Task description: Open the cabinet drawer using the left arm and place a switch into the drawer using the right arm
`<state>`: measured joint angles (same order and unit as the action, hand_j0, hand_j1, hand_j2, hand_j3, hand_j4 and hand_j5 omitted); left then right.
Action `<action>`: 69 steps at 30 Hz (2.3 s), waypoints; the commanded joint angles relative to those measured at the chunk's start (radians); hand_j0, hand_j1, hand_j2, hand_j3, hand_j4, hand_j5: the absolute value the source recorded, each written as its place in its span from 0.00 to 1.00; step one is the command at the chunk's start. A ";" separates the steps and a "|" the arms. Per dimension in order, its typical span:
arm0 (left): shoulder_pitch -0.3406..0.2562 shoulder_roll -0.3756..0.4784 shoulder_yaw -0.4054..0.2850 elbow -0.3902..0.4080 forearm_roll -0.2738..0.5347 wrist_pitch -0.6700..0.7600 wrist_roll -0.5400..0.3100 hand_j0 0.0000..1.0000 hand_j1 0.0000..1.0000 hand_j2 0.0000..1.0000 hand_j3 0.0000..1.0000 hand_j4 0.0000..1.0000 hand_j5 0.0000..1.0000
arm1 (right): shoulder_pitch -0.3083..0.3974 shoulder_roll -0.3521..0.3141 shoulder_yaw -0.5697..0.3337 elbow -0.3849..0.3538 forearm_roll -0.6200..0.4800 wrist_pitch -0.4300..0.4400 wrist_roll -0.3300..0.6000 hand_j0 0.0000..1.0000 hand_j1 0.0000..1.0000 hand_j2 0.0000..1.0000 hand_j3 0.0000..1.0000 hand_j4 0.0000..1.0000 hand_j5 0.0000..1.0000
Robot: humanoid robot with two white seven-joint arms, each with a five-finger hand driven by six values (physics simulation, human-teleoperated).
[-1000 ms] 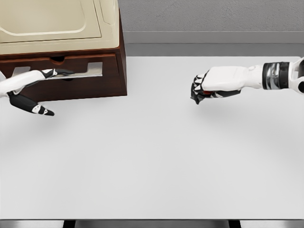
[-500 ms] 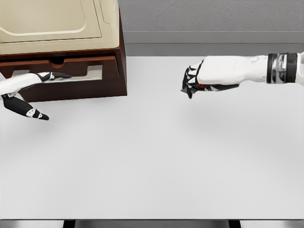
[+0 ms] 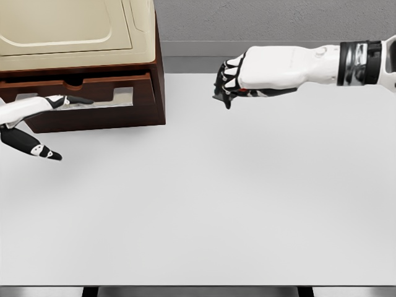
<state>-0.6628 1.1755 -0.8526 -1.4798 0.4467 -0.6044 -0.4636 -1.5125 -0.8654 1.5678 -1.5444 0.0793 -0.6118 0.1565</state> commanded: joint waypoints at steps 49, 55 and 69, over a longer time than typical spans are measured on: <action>0.022 0.032 -0.008 -0.050 0.067 0.021 -0.044 1.00 1.00 1.00 1.00 1.00 1.00 | -0.044 0.118 -0.022 -0.003 -0.007 0.001 0.000 0.49 0.49 0.49 0.49 0.49 0.49; 0.022 0.041 -0.010 -0.062 0.078 0.018 -0.046 1.00 1.00 1.00 1.00 1.00 1.00 | -0.046 0.120 -0.022 -0.003 -0.007 0.001 0.001 0.49 0.49 0.49 0.49 0.49 0.49; 0.066 0.073 0.004 -0.119 0.078 0.017 -0.044 1.00 1.00 1.00 1.00 1.00 1.00 | -0.052 0.120 -0.023 -0.003 -0.009 0.001 0.001 0.49 0.49 0.49 0.49 0.49 0.49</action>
<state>-0.5968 1.2487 -0.8294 -1.5793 0.5511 -0.5505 -0.5090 -1.5662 -0.7455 1.5465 -1.5472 0.0775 -0.6122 0.1598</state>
